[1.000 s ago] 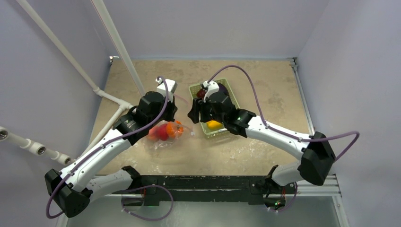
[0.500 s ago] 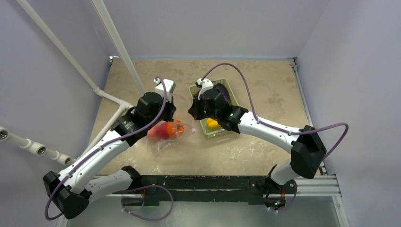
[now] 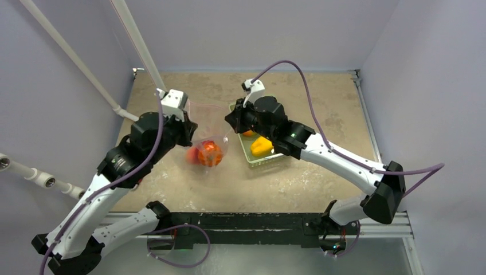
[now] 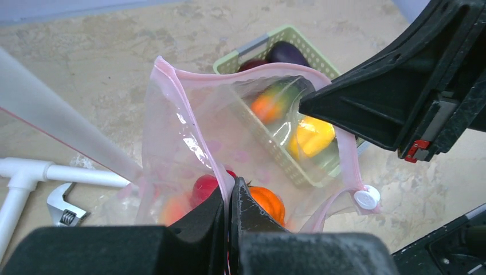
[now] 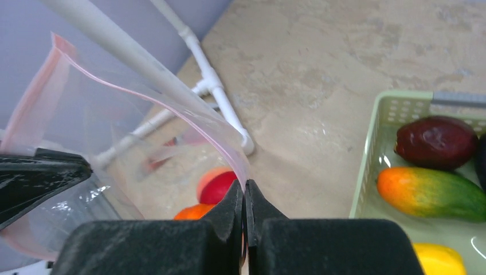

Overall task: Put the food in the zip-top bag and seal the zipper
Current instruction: Adjust the zipper food storage bag at the center of the board.

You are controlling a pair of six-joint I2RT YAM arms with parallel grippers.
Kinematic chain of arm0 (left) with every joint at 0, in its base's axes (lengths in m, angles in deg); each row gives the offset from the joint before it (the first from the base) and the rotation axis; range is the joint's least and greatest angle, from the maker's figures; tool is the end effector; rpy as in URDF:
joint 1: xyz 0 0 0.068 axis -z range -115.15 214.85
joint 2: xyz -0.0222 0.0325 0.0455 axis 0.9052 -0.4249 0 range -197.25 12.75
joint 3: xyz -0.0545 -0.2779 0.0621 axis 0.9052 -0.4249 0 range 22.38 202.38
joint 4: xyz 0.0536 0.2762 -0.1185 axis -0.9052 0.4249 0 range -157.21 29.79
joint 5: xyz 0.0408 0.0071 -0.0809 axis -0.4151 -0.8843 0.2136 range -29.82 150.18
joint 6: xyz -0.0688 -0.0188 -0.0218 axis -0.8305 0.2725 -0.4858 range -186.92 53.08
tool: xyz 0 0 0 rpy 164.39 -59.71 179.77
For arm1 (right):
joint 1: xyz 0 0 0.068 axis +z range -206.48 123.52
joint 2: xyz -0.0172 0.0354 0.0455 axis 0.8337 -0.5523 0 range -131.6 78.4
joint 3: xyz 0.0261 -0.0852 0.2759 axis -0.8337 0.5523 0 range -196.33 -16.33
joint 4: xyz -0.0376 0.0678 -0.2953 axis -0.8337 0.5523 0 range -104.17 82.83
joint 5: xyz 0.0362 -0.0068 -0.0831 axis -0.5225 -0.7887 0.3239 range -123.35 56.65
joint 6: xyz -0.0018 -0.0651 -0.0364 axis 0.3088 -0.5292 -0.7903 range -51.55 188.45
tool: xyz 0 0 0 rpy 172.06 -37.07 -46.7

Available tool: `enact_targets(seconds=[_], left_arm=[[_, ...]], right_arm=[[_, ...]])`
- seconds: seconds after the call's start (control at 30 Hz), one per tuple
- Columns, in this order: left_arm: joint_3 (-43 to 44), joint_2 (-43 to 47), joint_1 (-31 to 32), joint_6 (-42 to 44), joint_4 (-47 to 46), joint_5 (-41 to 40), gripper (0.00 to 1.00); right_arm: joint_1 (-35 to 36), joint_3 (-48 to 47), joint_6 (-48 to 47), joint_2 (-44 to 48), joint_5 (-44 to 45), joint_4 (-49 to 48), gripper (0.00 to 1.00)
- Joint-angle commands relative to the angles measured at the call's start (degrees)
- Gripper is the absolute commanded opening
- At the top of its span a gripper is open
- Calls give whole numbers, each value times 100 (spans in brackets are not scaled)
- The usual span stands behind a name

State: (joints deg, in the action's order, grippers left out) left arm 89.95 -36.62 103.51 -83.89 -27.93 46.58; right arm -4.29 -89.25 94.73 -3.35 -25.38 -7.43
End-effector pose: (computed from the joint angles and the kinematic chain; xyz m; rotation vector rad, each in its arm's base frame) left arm 0.1812 -0.1261 0.4267 0.2095 1.9393 -0.4176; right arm 0.2569 0.3168 0.3702 -0.3313 1.8934 0.8183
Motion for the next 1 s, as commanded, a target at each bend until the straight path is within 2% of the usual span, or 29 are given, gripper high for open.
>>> enact_targets(seconds=[0.0, 0.13, 0.37, 0.5, 0.63, 0.83, 0.97], left_arm=[[559, 257, 11, -138, 506, -214, 0], [481, 486, 11, -381, 523, -222, 0], [-1434, 485, 17, -1264, -248, 27, 0], [-1998, 303, 16, -1488, -861, 611, 0], [-1433, 259, 15, -1081, -762, 867, 0], [-322, 508, 16, -743, -426, 266, 0], [-370, 597, 11, -730, -337, -67, 0]], right_arm=[[125, -587, -253, 360, 155, 237, 0], [257, -695, -251, 484, 248, 279, 0], [275, 592, 33, -135, -41, -444, 0], [284, 913, 106, -336, -62, -605, 0], [292, 487, -10, 21, 317, -217, 0], [314, -378, -123, 370, 994, 386, 0], [323, -232, -130, 583, 1169, 147, 0]])
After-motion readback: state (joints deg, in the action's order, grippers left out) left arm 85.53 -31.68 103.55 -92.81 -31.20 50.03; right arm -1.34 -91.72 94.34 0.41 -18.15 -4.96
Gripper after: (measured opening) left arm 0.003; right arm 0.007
